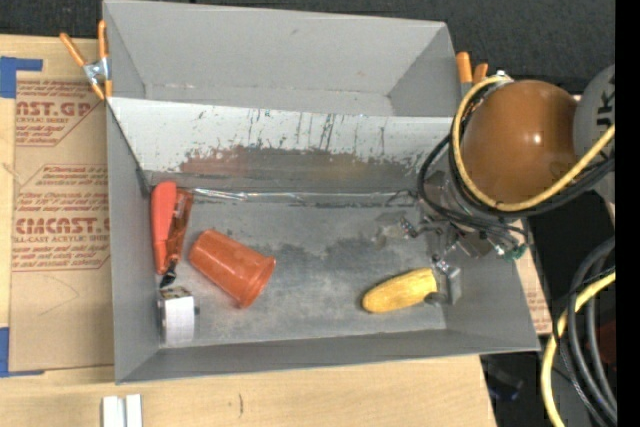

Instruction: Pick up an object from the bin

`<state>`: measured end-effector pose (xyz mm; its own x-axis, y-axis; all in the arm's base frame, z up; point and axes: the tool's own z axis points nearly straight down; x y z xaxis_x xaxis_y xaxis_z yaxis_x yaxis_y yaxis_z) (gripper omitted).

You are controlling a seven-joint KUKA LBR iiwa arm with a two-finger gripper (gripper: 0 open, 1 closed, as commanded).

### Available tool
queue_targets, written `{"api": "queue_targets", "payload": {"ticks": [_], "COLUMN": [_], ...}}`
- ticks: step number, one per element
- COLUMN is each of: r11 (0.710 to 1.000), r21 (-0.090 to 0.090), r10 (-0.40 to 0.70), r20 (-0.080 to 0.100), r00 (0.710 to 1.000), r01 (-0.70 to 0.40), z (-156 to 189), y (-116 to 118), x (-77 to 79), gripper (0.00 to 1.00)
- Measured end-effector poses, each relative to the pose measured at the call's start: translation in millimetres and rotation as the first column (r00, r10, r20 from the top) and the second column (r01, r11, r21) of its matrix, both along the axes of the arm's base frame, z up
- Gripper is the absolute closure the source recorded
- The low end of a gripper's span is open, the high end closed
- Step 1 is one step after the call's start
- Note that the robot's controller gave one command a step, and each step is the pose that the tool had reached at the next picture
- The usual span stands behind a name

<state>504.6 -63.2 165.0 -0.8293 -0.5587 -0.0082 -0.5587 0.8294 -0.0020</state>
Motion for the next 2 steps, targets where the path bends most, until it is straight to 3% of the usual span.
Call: {"api": "queue_targets", "payload": {"ticks": [1,2], "r11": [0.991,1.000], "r21": [0.002,0.001], "r10": [-0.135,0.014], "r20": [0.011,-0.001], "r00": [0.991,1.000], "r01": [0.135,-0.014], "z": [-45.7,-86.9], "y": [-7.5,-19.5], "x": [-10.1,-11.9], "gripper": [0.00,1.00]}}
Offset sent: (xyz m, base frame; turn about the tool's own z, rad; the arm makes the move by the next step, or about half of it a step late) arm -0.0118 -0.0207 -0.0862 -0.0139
